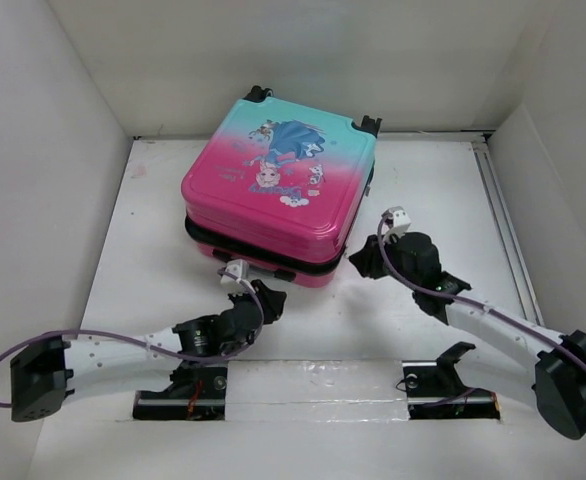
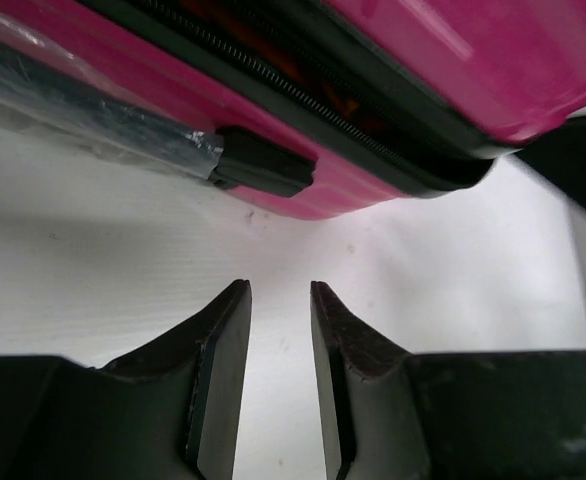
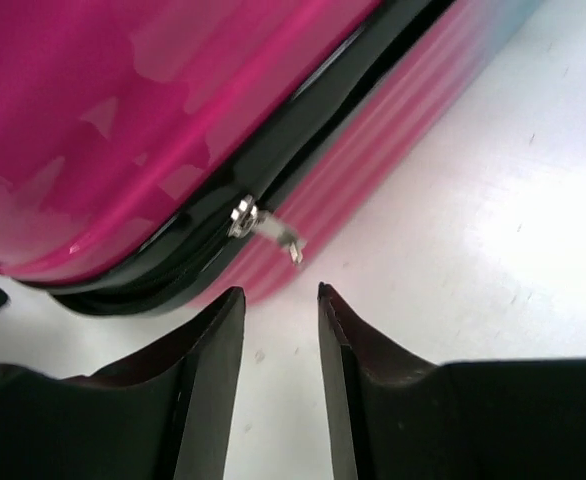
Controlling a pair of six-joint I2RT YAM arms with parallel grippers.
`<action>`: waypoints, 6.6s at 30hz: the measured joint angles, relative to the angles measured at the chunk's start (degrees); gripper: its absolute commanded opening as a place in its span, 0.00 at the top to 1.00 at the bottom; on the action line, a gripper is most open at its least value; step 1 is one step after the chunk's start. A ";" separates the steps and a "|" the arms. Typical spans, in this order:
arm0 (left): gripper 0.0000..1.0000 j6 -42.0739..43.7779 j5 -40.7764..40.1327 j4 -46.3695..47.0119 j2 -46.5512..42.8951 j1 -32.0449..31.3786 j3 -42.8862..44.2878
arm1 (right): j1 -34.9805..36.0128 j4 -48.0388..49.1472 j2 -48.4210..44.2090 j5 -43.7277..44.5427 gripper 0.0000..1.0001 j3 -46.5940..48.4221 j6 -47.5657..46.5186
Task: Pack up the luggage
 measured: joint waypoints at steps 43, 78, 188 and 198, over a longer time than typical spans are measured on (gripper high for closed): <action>0.76 8.31 7.89 19.10 21.11 2.99 7.23 | -19.93 53.00 35.63 -57.48 0.55 1.33 1.42; 0.78 13.68 -1.40 16.39 32.72 2.01 17.22 | -2.05 18.93 8.44 -17.14 1.00 -3.30 -5.77; 0.33 5.81 27.78 4.24 -5.22 50.86 1.77 | 25.29 5.92 -2.05 12.46 1.00 -1.57 6.54; 0.38 2.67 16.59 -3.80 0.50 57.88 2.75 | 24.39 3.13 -4.61 5.35 0.93 -2.60 5.64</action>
